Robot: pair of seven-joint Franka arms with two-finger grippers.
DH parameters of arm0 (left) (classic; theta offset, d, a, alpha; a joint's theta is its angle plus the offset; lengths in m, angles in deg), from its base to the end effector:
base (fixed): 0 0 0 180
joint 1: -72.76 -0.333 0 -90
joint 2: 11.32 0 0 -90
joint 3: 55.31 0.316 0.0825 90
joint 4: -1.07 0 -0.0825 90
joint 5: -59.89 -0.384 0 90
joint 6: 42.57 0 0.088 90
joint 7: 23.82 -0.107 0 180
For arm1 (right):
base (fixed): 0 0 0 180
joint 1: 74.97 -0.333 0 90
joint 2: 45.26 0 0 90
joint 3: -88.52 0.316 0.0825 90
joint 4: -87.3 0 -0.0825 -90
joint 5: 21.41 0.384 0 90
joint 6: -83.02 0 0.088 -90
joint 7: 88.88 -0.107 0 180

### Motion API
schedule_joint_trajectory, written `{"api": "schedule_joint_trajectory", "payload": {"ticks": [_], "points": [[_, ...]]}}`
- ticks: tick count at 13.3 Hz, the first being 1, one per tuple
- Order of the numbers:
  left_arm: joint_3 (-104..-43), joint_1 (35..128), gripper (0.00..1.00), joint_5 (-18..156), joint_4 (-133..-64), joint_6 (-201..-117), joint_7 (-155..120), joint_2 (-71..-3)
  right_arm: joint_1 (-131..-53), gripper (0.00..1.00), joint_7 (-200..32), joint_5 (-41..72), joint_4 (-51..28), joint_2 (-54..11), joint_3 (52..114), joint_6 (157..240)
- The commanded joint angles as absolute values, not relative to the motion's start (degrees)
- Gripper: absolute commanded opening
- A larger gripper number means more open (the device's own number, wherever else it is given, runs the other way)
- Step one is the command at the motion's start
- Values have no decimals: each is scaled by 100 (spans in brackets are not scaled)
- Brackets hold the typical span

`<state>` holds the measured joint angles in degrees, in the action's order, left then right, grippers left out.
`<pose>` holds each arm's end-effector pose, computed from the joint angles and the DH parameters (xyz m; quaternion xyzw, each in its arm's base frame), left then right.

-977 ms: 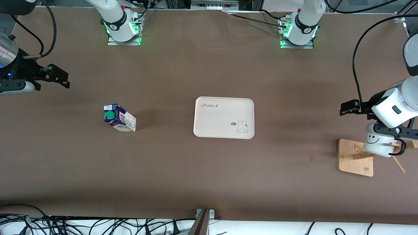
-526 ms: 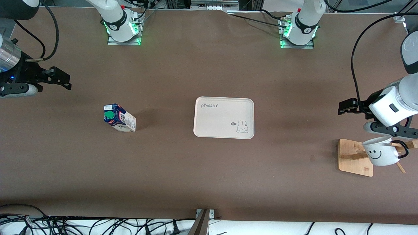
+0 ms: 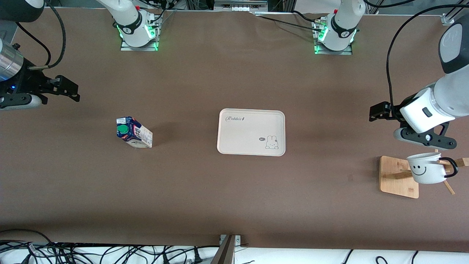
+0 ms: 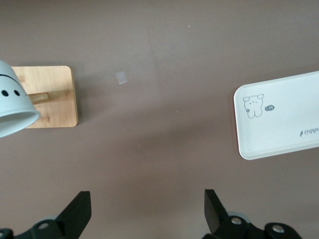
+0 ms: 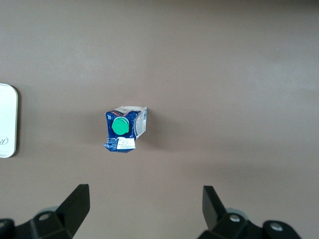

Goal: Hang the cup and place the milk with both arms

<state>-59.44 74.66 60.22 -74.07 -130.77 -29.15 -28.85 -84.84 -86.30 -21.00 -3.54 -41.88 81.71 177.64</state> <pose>0.6376 -0.0609 0.5609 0.9944 -0.0976 -0.0387 0.0135 0.5777 0.0335 0.5915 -0.9988 -0.0490 -0.0037 0.0001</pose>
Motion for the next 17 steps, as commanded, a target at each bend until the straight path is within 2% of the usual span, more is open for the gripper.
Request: {"api": "schedule_joint_trajectory", "payload": {"ticks": [1, 2, 3, 6, 12, 17], "points": [[-5707, 7496, 100, 5849, -9369, -14455, -3023, -1541, -8437, 100, -8641, -2062, -358, -4218, 8219, 17794], [-5707, 7426, 100, 5900, -9829, -14835, -2919, -1293, -8437, 100, -8641, -2062, -358, -4227, 8219, 17785], [-5707, 7295, 100, 5901, -9981, -15074, -2909, -1204, -8437, 100, -8641, -2062, -358, -4218, 8219, 17785], [-5689, 7074, 100, 6156, -10430, -15128, -2988, -887, -8437, 100, -8641, -2062, -358, -4218, 8219, 17785], [-5654, 7048, 100, 6129, -10414, -14841, -2953, -904, -8437, 100, -8641, -2062, -358, -4227, 8219, 17785], [-5724, 6942, 100, 6138, -10142, -14654, -2944, -1061, -8437, 100, -8641, -2062, -358, -4227, 8219, 17776]]}}
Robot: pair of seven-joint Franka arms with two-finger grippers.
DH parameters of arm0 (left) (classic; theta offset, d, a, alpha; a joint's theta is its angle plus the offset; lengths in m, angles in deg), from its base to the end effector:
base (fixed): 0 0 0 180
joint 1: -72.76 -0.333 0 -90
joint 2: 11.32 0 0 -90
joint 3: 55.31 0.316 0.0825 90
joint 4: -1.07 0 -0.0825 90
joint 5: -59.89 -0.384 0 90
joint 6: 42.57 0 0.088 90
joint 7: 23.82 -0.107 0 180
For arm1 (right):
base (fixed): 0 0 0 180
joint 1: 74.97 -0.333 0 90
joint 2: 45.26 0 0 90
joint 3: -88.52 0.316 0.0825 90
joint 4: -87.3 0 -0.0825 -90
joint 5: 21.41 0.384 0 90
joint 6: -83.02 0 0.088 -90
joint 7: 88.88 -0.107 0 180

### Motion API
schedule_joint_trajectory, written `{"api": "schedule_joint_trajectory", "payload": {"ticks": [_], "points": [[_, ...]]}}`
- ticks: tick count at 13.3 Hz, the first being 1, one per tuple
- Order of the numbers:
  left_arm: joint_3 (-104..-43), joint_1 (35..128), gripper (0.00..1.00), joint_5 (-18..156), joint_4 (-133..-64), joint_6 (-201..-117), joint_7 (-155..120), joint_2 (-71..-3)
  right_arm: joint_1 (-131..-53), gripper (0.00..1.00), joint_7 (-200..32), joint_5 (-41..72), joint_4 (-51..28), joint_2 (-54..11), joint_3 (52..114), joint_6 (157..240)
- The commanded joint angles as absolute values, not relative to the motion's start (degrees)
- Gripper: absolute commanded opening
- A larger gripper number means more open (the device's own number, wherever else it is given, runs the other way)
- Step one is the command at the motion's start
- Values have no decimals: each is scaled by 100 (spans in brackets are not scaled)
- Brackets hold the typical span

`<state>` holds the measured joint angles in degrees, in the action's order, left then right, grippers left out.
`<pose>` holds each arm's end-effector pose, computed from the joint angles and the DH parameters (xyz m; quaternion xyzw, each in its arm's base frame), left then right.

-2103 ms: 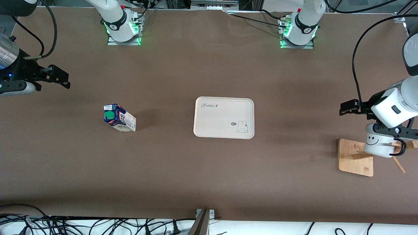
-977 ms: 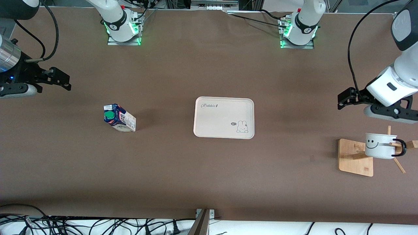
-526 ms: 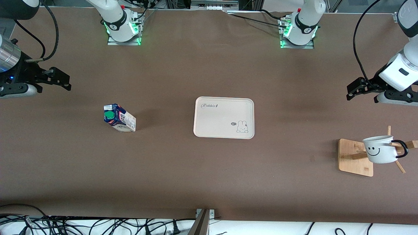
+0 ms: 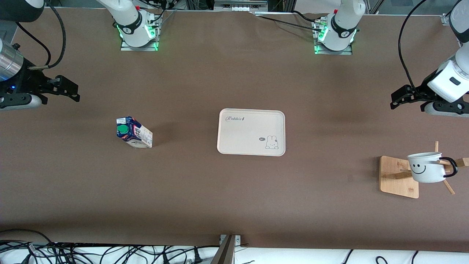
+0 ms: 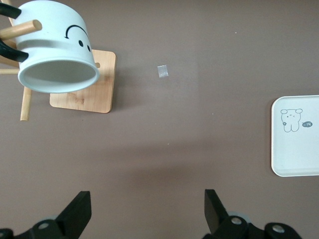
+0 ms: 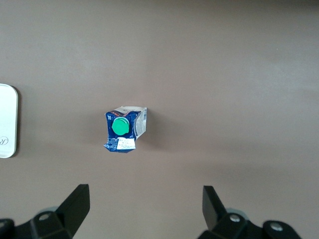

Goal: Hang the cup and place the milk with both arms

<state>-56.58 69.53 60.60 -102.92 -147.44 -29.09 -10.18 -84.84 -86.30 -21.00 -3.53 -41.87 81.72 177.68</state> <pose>0.5604 0.0181 0.5418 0.9995 -0.0274 0.0180 0.0047 0.5778 0.0336 0.5915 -0.9988 -0.0491 -0.0040 0.0001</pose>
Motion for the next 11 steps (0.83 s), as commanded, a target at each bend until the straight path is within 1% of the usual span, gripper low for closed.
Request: {"api": "schedule_joint_trajectory", "payload": {"ticks": [1, 4, 11], "points": [[-5768, 6977, 100, 6130, -10011, -14628, -2944, -1105, -8437, 100, -8641, -2062, -367, -4227, 8219, 17776], [-5891, 7013, 100, 6129, -9930, -14417, -2839, -1124, -8437, 100, -8641, -2062, -358, -4227, 8219, 17767], [-6075, 7013, 100, 5875, -9825, -14241, -2716, -1124, -8437, 100, -8641, -2062, -358, -4227, 8219, 17750]]}}
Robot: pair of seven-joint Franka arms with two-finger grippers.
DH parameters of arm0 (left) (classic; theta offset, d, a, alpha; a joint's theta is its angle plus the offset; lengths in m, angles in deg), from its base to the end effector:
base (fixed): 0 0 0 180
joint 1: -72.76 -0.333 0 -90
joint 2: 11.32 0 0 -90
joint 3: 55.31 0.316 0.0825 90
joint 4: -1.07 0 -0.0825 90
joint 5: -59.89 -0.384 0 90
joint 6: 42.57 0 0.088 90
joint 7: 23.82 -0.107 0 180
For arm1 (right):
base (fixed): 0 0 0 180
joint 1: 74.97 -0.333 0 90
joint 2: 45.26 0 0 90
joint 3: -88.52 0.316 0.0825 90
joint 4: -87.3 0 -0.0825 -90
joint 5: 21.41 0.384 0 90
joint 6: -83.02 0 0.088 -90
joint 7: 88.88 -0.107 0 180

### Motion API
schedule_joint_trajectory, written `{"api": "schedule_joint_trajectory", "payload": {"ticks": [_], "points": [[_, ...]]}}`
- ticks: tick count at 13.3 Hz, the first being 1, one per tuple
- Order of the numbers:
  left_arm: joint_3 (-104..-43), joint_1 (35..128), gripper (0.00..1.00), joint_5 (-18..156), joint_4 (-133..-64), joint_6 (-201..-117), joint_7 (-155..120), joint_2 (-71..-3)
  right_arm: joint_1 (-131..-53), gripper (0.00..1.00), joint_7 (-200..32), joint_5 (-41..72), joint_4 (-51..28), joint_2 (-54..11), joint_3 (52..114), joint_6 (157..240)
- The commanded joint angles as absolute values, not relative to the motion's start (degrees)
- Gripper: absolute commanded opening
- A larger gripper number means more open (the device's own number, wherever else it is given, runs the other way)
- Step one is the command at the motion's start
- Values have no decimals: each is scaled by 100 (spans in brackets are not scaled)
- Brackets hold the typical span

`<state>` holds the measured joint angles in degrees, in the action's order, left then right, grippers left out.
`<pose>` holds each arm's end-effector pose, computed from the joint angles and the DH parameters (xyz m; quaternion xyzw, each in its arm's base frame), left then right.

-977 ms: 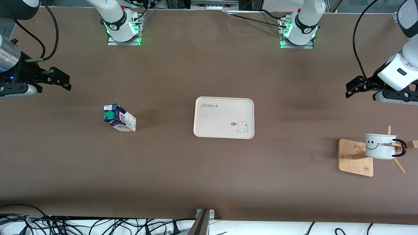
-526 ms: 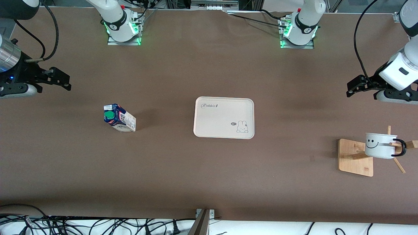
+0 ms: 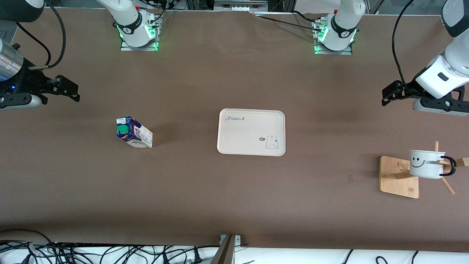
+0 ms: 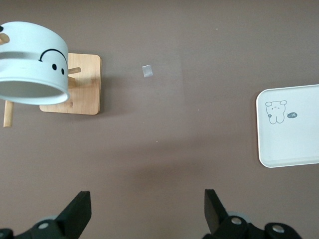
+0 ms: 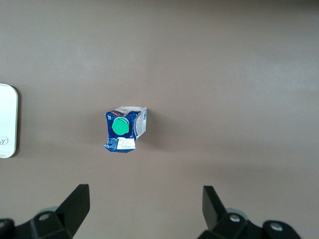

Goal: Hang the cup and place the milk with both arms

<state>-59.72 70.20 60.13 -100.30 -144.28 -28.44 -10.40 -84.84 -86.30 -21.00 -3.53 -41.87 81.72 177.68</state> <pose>0.5600 -0.0187 0.5567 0.9984 -0.0560 0.0110 0.0012 0.5778 0.0336 0.5915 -0.9988 -0.0491 -0.0040 0.0001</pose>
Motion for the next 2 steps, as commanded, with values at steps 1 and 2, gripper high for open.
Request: {"api": "schedule_joint_trajectory", "payload": {"ticks": [1, 2], "points": [[-6085, 7013, 100, 5857, -9790, -14206, -2715, -1124, -8437, 100, -8641, -2071, -358, -4227, 8219, 17741], [-6093, 7004, 100, 5857, -9729, -14145, -2724, -1132, -8437, 100, -8641, -2062, -358, -4227, 8219, 17741]]}}
